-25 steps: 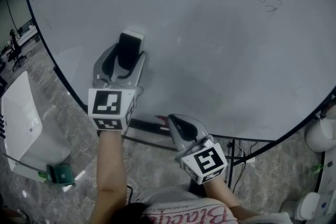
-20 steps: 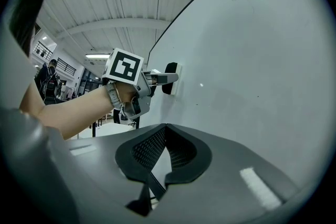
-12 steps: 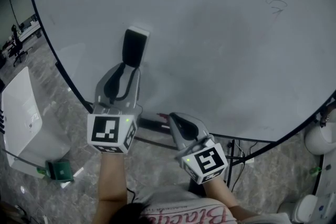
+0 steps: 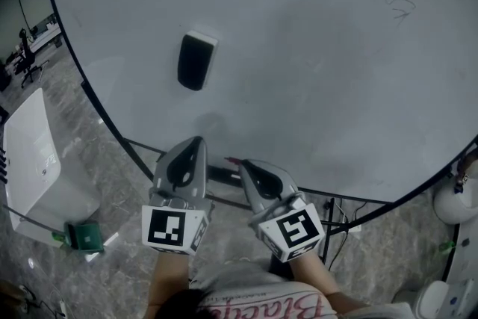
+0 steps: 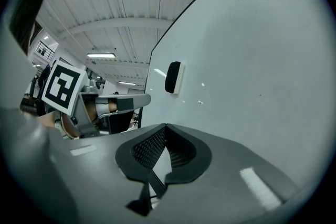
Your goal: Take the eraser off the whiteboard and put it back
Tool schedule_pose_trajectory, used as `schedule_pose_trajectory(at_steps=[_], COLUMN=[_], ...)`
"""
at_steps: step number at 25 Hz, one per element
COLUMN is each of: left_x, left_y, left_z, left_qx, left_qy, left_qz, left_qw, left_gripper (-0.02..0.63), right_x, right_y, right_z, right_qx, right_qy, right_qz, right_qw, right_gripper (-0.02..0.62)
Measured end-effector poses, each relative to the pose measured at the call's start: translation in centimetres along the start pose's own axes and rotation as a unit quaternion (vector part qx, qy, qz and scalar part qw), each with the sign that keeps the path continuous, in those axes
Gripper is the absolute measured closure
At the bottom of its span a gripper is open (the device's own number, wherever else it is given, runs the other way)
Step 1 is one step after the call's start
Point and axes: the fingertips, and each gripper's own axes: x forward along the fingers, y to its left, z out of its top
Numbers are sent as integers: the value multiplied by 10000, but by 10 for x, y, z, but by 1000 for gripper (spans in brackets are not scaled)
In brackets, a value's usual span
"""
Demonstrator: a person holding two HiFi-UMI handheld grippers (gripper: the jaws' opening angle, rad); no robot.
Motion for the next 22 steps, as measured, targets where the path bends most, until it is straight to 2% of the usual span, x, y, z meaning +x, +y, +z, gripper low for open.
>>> schedule_pose_trajectory(at_steps=[4,14,22], left_x=[-11,-26,-27], left_y=[-13,-37,-43], left_z=[-19,-43,-45], left_qx=[-209,-405,-464], left_qy=[95,407,442], left_qz=[-64,-349,-415], left_qw=[9997,9977,9971], left_gripper=[607,607,607], right_x=[1,-2,-5], right_y=[2,5,2], right_z=[-1,1,4], right_qx=[-131,-321,-303], right_qy=[6,21,-50], right_qz=[-1,39,-44], right_qw=[9999,9995,9995], right_gripper=[595,595,595])
